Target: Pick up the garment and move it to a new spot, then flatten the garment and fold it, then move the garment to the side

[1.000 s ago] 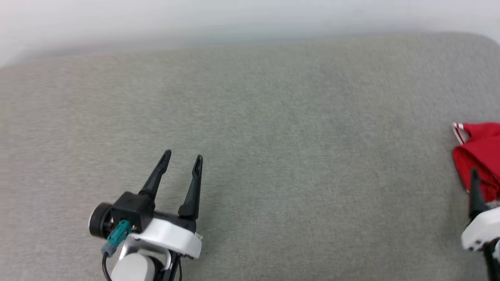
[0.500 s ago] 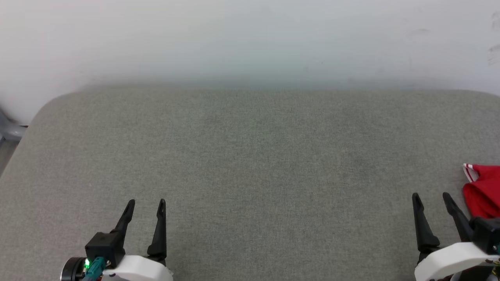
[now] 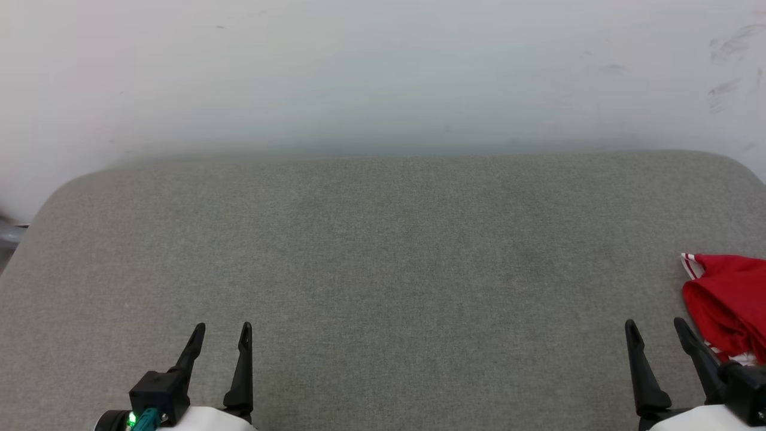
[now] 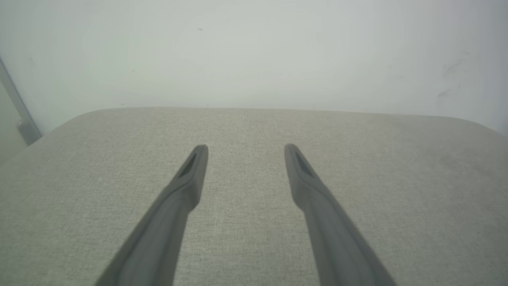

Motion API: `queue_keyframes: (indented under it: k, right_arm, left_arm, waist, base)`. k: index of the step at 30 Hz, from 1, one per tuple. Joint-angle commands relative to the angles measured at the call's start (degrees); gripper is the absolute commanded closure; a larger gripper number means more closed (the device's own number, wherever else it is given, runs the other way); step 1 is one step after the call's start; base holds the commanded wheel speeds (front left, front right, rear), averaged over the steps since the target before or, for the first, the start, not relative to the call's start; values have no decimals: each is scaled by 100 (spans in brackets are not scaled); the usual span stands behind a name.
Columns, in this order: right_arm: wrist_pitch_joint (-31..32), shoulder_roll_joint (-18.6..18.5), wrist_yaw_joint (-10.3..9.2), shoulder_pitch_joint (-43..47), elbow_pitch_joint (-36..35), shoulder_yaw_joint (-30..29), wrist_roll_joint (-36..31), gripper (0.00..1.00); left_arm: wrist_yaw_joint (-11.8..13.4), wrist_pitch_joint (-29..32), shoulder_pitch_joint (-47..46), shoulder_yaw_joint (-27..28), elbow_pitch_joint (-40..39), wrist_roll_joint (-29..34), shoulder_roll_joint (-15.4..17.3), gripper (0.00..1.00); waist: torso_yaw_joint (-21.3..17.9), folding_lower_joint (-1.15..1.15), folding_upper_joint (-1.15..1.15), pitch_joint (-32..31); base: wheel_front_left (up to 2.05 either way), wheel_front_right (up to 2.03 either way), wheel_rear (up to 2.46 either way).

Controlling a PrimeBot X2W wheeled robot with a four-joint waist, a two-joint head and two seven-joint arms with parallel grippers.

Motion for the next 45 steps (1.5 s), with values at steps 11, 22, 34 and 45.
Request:
queue_keyframes:
  k: [11, 22, 34, 45]
  right_arm:
    - [-38, 44, -4, -61, -6, 53, -25, 0]
    - [2, 18, 0, -37, 254, 85, 395, 100]
    - [73, -29, 0, -324, 575, 117, 1767, 100]
    - [133, -53, -1, -542, 824, 136, 2850, 100]
  left_arm:
    - [-76, -13, -87, -16, 124, 12, -11, 0]
    - [-107, 123, -49, 43, 312, -339, -105, 100]
    - [-227, 453, -198, 268, 338, -1519, -221, 100]
    - [-324, 716, -320, 444, 362, -2468, -317, 100]
  waist:
    - [-31, 0, 0, 34]
    - [-26, 1, 0, 60]
    - [-16, 1, 0, 71]
    - [-7, 1, 0, 81]
  base:
    - [0, 0, 0]
    - [0, 0, 0]
    - [0, 0, 0]
    - [0, 0, 0]
